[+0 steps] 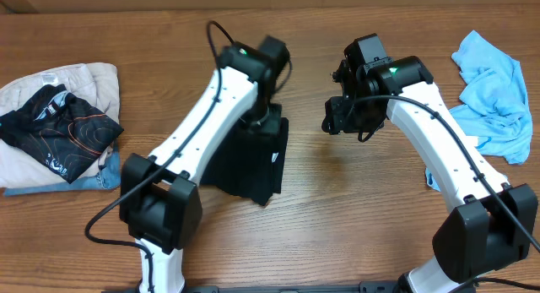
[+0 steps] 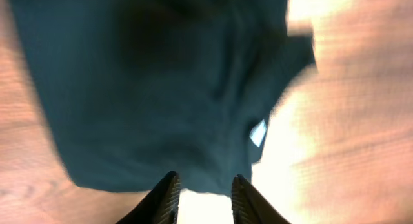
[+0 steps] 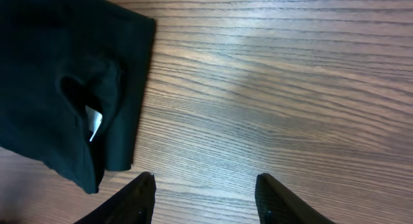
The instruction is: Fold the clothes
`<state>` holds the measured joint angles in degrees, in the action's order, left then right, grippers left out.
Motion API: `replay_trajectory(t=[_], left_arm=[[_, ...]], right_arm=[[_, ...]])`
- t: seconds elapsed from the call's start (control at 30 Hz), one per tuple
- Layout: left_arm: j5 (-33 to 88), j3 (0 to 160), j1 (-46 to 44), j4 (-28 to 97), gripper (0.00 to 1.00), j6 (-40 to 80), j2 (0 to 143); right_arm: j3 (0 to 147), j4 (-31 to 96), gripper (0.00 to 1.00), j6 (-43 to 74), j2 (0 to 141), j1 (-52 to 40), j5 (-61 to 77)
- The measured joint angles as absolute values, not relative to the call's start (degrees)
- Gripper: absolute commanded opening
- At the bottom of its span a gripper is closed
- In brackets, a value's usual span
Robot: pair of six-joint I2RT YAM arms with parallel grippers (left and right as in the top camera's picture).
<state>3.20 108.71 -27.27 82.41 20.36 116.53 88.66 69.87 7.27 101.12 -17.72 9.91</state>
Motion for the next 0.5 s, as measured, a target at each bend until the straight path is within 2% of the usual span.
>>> replay_trajectory(t=[0.3, 0.5], left_arm=[[0.6, 111.7, -16.3, 73.0, 0.3, 18.1, 115.8], [0.8, 111.7, -15.7, 69.7, 0.31, 11.7, 116.4]], right_arm=[[88.7, 69.9, 0.54, 0.1, 101.1, -19.0, 22.2], [88.7, 67.3, 0.56, -2.9, 101.4, -24.4, 28.2]])
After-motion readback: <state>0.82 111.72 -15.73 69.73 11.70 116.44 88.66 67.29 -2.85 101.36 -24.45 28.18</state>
